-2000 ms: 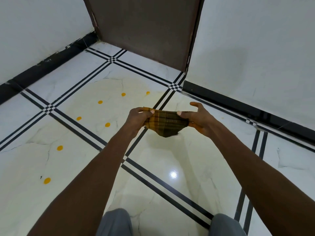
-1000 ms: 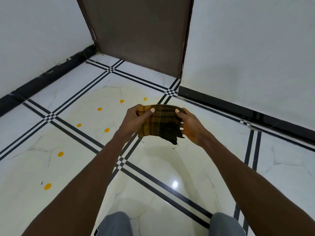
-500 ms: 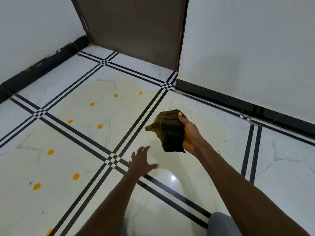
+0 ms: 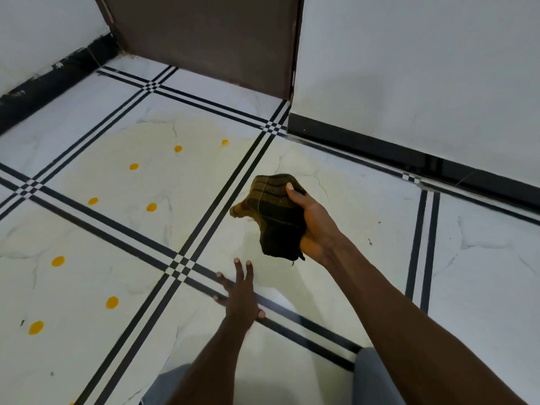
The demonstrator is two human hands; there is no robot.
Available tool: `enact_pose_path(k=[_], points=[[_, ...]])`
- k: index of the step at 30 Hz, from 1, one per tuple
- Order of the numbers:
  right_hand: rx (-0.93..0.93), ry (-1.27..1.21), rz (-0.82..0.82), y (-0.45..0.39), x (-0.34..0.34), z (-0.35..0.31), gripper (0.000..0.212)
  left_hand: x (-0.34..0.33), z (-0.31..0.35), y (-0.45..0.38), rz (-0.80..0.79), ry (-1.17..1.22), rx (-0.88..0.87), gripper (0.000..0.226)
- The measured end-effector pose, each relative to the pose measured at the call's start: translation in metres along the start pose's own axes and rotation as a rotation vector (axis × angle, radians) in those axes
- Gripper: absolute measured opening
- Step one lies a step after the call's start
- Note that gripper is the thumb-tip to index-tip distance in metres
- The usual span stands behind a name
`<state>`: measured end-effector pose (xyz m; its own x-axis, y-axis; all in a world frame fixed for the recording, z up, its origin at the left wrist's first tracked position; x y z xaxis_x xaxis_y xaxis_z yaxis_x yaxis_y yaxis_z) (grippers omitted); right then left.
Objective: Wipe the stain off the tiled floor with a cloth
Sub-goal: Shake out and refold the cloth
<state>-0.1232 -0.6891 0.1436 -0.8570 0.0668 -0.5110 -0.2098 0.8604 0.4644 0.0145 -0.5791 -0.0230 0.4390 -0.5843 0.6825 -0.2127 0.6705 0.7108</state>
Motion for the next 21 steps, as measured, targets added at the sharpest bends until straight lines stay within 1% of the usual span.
enact_pose_path(k=[4,9,13,16,18,19,21], points=[[0.029,-0.06,0.01,0.02,-0.006,0.003,0.038,0.002,0.003,0.003,0.027,0.026,-0.01,0.125],[0.054,-0.123,0.006,0.04,-0.003,0.018,0.035,-0.004,-0.006,-0.004,0.029,0.039,-0.007,0.128],[0.095,-0.072,0.019,0.057,0.008,0.025,0.038,0.0,-0.004,-0.005,0.053,0.038,-0.004,0.123],[0.115,-0.03,-0.013,0.072,0.009,0.022,0.036,0.01,-0.011,-0.007,0.081,0.009,-0.091,0.118],[0.116,-0.034,-0.038,0.087,0.007,0.017,0.034,0.022,-0.022,0.01,0.105,0.186,-0.129,0.099],[0.116,-0.033,-0.04,0.093,0.004,0.014,0.033,0.03,-0.03,0.024,0.13,0.346,-0.119,0.085],[0.104,-0.011,-0.038,0.108,-0.009,0.011,0.032,0.048,-0.05,0.06,0.234,0.68,-0.108,0.044]])
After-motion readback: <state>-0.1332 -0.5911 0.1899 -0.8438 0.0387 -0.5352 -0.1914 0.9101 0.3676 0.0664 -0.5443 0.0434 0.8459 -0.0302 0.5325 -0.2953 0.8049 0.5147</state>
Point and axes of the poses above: each hand's wrist, its own y-axis away from the middle knuckle, its own x-axis out of the back of the hand, z = x × y, the point moved 5 cm from there along -y, towards the middle knuckle, and after that the axes turned 6 degrees about x, right-handed, at the moved point
